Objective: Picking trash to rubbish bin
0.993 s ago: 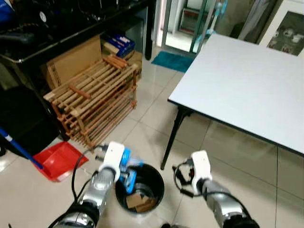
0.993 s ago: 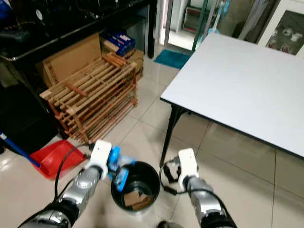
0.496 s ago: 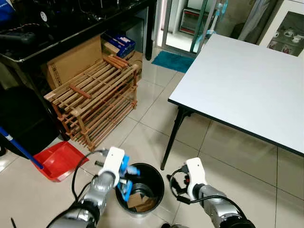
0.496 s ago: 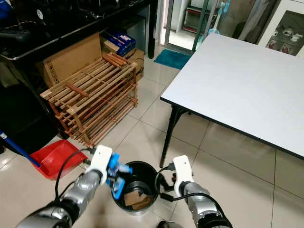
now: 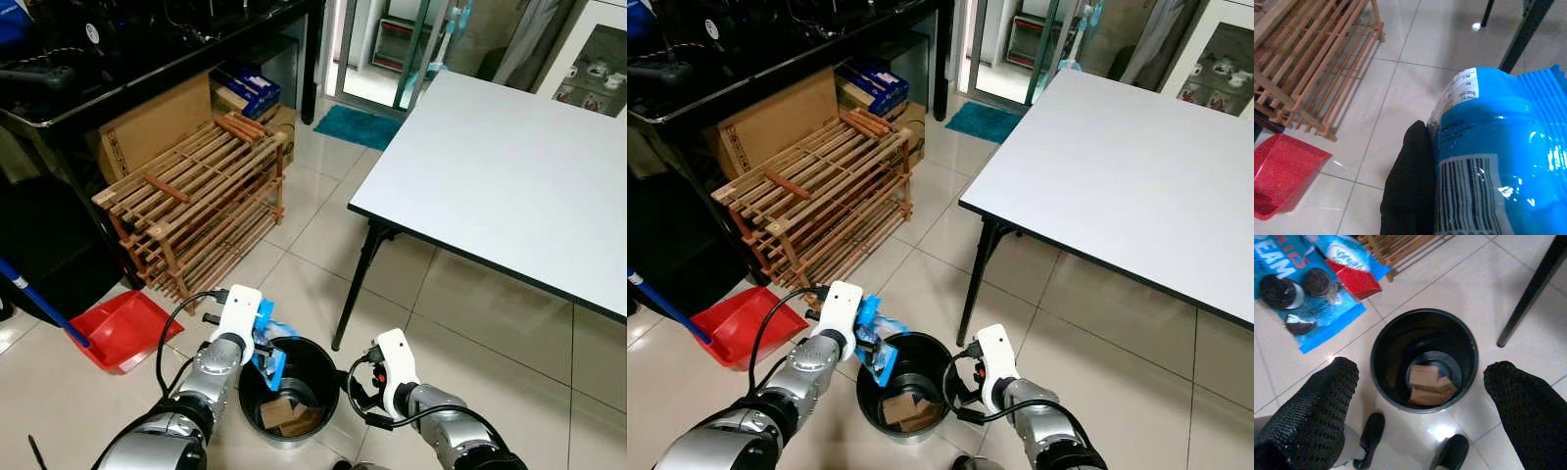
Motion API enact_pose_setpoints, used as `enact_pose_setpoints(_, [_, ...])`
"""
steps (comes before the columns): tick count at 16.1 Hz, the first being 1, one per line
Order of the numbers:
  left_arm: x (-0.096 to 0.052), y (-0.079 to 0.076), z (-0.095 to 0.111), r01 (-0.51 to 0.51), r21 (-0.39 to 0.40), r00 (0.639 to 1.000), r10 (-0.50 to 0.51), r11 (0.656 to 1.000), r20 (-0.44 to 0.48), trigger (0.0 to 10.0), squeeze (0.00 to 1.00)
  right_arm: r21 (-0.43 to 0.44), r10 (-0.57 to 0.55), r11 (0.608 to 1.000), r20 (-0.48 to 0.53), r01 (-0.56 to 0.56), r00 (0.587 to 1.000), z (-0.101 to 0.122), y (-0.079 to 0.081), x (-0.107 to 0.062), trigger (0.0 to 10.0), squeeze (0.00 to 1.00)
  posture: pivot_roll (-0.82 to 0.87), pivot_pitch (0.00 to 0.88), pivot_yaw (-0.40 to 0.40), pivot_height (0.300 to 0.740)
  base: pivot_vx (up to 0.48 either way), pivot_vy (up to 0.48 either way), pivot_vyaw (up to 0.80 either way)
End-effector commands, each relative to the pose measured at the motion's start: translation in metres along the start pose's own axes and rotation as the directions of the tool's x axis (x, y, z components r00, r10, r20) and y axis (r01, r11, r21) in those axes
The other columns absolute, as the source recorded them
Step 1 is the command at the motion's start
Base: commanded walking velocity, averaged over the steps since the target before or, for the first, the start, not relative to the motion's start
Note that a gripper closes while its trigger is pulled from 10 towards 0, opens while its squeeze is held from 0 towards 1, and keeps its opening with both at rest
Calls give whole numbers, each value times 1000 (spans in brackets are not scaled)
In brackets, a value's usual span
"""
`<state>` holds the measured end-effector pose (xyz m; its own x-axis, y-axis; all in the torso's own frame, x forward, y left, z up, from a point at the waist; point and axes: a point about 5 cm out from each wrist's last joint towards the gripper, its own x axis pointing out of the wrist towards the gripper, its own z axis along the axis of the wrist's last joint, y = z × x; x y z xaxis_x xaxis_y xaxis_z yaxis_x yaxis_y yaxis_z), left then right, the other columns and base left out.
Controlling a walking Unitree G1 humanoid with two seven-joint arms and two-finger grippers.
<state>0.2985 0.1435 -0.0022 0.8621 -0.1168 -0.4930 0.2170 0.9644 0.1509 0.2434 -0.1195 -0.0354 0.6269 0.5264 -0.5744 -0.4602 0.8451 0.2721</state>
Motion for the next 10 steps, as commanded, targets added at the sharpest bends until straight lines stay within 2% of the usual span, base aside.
enact_pose_setpoints(1, [-1, -7, -4, 29, 13, 999, -29, 1000, -16, 10000, 0, 12, 27, 1000, -13, -27, 1000, -3, -1, -3, 10000, 0, -47, 61, -55, 740, 0, 0, 0])
enact_pose_setpoints(7, [-2, -18, -9, 82, 20, 996, -81, 996, -31, 10000, 0, 37, 38, 999, 5, -38, 999, -1, -4, -5, 10000, 0, -48, 70, -50, 740, 0, 0, 0])
enact_pose_setpoints(10, [-3, -16, -13, 68, 68, 997, -64, 995, -47, 10000, 0, 49, 55, 997, 22, -56, 998, 0, -2, -7, 10000, 0, -58, 74, -48, 740, 0, 0, 0])
